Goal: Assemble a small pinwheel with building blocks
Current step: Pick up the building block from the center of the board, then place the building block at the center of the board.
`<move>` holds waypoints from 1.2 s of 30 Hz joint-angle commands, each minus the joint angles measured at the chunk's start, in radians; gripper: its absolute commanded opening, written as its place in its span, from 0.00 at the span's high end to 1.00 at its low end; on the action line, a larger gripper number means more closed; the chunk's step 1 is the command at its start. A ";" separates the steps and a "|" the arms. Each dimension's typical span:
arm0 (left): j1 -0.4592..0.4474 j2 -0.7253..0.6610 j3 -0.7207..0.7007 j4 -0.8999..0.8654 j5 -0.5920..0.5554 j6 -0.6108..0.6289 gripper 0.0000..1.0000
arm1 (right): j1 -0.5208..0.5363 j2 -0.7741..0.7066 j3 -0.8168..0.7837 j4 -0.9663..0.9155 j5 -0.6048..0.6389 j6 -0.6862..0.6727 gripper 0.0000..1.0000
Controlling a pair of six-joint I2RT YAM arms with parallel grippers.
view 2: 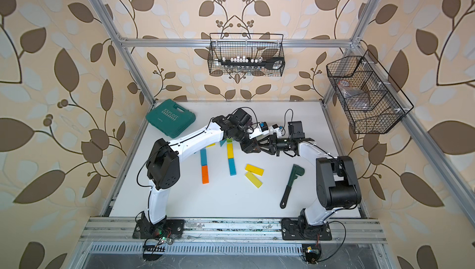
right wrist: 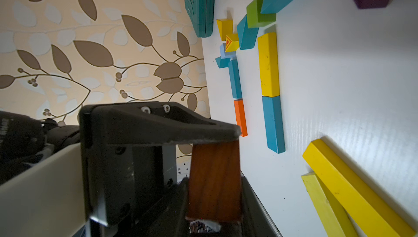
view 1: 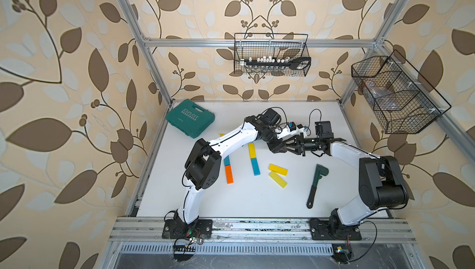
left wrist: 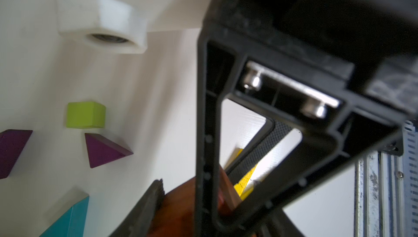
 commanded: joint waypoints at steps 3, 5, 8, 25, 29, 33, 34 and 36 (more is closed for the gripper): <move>-0.010 0.002 0.029 -0.012 0.044 0.006 0.62 | 0.004 0.026 0.008 -0.043 -0.006 -0.044 0.72; -0.009 0.006 0.026 -0.013 0.030 -0.007 0.65 | 0.004 0.029 0.018 -0.070 0.008 -0.063 0.67; -0.009 0.010 0.014 -0.013 0.009 -0.031 0.67 | 0.003 0.034 0.040 -0.130 0.042 -0.104 0.61; 0.023 0.007 -0.104 0.024 -0.078 -0.225 0.70 | -0.066 0.061 0.057 -0.236 0.167 -0.189 0.48; 0.022 0.074 -0.037 -0.039 -0.182 -0.317 0.66 | -0.121 0.035 0.042 -0.301 0.300 -0.220 0.47; 0.016 0.149 0.025 -0.085 -0.286 -0.435 0.67 | -0.168 -0.039 0.014 -0.358 0.496 -0.260 0.47; 0.011 0.156 0.022 -0.076 -0.313 -0.449 0.67 | -0.172 -0.056 0.012 -0.373 0.539 -0.269 0.47; -0.001 0.179 0.038 -0.078 -0.381 -0.485 0.68 | -0.176 -0.092 0.007 -0.399 0.621 -0.289 0.47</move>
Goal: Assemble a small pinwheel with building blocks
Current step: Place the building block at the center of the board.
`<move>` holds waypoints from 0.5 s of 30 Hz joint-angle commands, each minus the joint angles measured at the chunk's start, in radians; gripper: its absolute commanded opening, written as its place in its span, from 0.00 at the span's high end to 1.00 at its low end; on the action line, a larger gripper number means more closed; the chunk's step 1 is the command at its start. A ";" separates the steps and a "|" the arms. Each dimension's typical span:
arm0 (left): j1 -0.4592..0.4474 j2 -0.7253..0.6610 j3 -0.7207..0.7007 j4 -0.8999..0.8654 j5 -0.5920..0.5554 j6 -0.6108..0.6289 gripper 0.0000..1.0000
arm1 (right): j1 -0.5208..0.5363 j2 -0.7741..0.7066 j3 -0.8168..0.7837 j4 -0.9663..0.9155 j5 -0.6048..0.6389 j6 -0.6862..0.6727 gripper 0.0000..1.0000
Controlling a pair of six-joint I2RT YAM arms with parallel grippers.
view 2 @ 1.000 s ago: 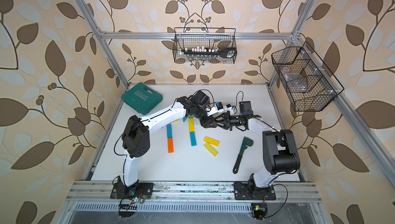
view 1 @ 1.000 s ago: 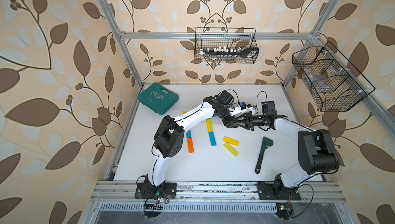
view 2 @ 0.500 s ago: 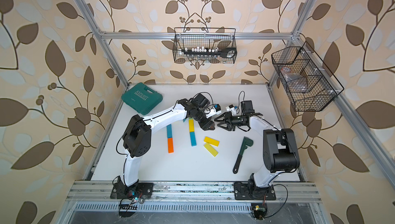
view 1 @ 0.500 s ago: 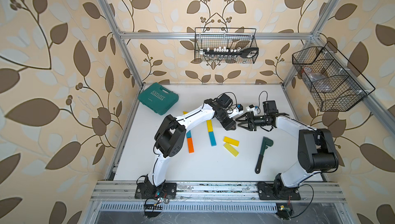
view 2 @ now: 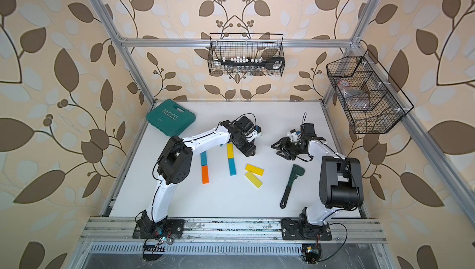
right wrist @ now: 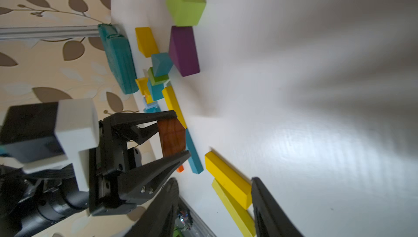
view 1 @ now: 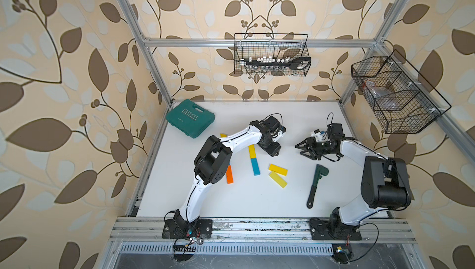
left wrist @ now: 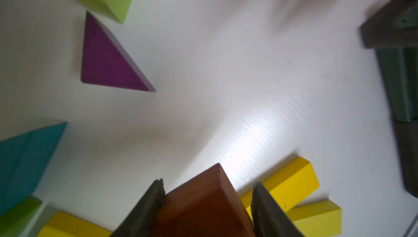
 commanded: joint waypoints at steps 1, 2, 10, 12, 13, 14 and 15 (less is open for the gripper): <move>-0.015 0.027 0.051 -0.038 -0.132 -0.101 0.68 | -0.001 -0.071 -0.018 -0.073 0.196 -0.064 0.47; -0.018 0.038 0.060 -0.037 -0.154 -0.113 0.68 | 0.000 -0.081 -0.020 -0.079 0.216 -0.071 0.47; -0.033 0.114 0.115 -0.059 -0.166 -0.118 0.52 | 0.000 -0.092 -0.040 -0.100 0.261 -0.113 0.46; -0.036 0.114 0.118 -0.068 -0.167 -0.121 0.42 | 0.000 -0.089 -0.043 -0.102 0.262 -0.117 0.45; -0.036 0.111 0.118 -0.070 -0.166 -0.123 0.41 | 0.000 -0.089 -0.043 -0.101 0.263 -0.118 0.45; -0.036 0.106 0.118 -0.071 -0.160 -0.126 0.39 | 0.001 -0.087 -0.043 -0.101 0.263 -0.119 0.45; -0.036 0.099 0.119 -0.074 -0.151 -0.127 0.34 | 0.001 -0.088 -0.041 -0.101 0.266 -0.121 0.45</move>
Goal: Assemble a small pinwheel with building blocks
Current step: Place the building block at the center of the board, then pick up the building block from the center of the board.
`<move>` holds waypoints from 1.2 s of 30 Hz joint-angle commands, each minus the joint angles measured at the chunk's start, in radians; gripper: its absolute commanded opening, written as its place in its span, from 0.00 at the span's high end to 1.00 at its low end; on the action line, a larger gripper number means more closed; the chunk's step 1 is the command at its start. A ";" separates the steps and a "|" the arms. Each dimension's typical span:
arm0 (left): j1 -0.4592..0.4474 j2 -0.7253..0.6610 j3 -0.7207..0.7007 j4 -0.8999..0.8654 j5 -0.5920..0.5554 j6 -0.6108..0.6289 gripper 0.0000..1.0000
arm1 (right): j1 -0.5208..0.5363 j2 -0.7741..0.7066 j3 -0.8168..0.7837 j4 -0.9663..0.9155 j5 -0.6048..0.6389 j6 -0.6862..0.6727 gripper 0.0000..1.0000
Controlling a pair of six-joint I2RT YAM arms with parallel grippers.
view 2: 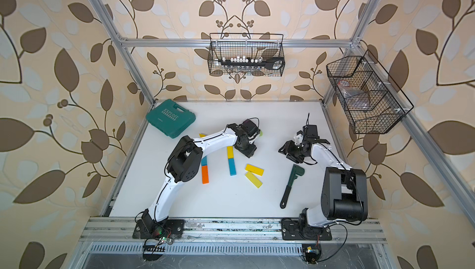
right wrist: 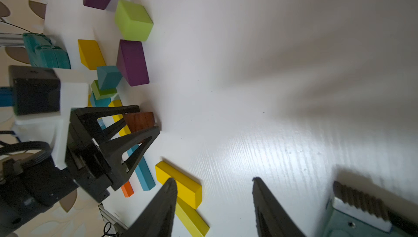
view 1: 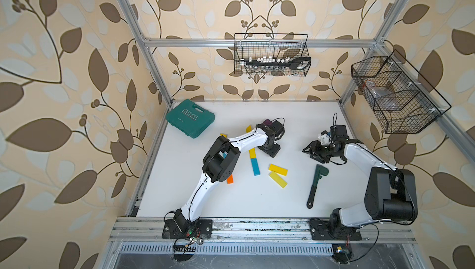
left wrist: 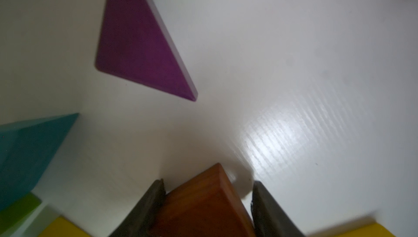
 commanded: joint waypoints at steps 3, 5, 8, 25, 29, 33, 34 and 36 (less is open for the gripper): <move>-0.011 -0.046 0.030 -0.046 0.027 -0.026 0.30 | 0.011 -0.007 -0.015 -0.021 0.036 -0.036 0.44; -0.010 -0.083 0.024 -0.048 0.040 -0.035 0.23 | 0.026 -0.013 -0.012 -0.025 0.057 -0.043 0.43; -0.010 -0.144 0.012 -0.055 0.052 -0.049 0.17 | 0.058 -0.017 -0.002 -0.025 0.074 -0.052 0.43; 0.254 -0.946 -0.435 -0.215 0.001 -0.312 0.01 | 0.501 0.119 0.184 -0.017 0.357 -0.206 0.25; 0.438 -1.049 -0.472 -0.306 0.004 -0.271 0.01 | 0.580 0.216 0.269 -0.044 0.426 -0.268 0.19; 0.477 -1.071 -0.460 -0.360 -0.058 -0.211 0.01 | 0.598 0.332 0.359 -0.068 0.408 -0.309 0.19; 0.480 -1.069 -0.463 -0.366 -0.081 -0.201 0.01 | 0.603 0.361 0.381 -0.075 0.422 -0.319 0.19; 0.489 -1.066 -0.472 -0.371 -0.108 -0.181 0.01 | 0.607 0.403 0.426 -0.094 0.436 -0.331 0.21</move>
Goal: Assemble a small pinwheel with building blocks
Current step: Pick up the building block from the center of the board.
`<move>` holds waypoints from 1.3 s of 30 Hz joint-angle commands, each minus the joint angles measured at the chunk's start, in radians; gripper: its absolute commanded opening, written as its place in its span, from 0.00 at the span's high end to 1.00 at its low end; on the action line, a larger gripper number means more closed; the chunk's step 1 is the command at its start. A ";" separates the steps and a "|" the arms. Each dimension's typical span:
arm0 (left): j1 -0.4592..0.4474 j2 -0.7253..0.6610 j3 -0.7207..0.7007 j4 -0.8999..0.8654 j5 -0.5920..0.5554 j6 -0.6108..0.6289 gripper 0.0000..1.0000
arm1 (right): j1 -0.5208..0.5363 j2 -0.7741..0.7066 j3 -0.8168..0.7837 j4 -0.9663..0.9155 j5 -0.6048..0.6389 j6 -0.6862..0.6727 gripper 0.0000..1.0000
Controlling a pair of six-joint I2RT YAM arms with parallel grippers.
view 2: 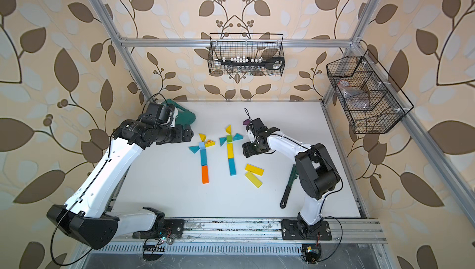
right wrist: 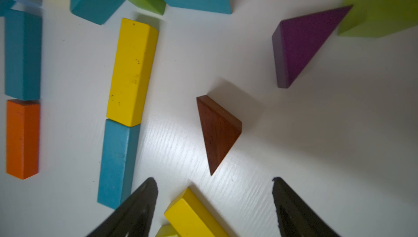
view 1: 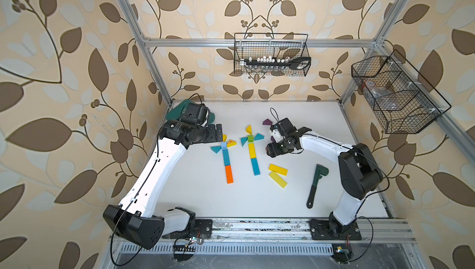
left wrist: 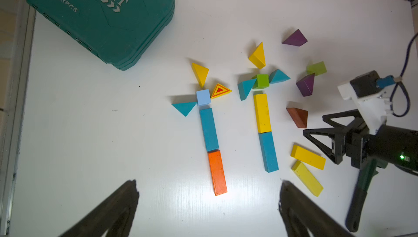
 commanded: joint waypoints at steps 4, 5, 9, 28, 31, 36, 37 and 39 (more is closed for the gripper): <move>0.033 -0.011 -0.047 -0.039 -0.084 0.078 0.01 | 0.012 0.109 0.106 -0.051 0.041 -0.079 0.26; 0.036 -0.014 -0.056 -0.032 -0.087 0.083 0.01 | 0.013 0.118 0.118 -0.052 0.043 -0.085 0.27; 0.048 -0.029 -0.104 0.001 -0.089 0.099 0.01 | 0.013 0.165 0.156 -0.068 0.038 -0.122 0.32; 0.066 -0.022 -0.150 0.038 -0.078 0.119 0.01 | 0.015 0.223 0.192 -0.093 -0.009 -0.261 0.72; 0.067 -0.024 -0.153 0.039 -0.078 0.121 0.01 | 0.013 0.180 0.173 -0.117 -0.013 -0.328 0.84; 0.069 -0.023 -0.157 0.042 -0.072 0.124 0.01 | -0.022 0.068 0.150 -0.202 0.003 -0.487 0.96; 0.069 -0.024 -0.159 0.043 -0.072 0.124 0.01 | -0.043 0.042 0.147 -0.223 0.009 -0.525 0.97; 0.069 -0.024 -0.162 0.044 -0.070 0.124 0.01 | -0.097 -0.004 0.147 -0.240 0.022 -0.585 0.98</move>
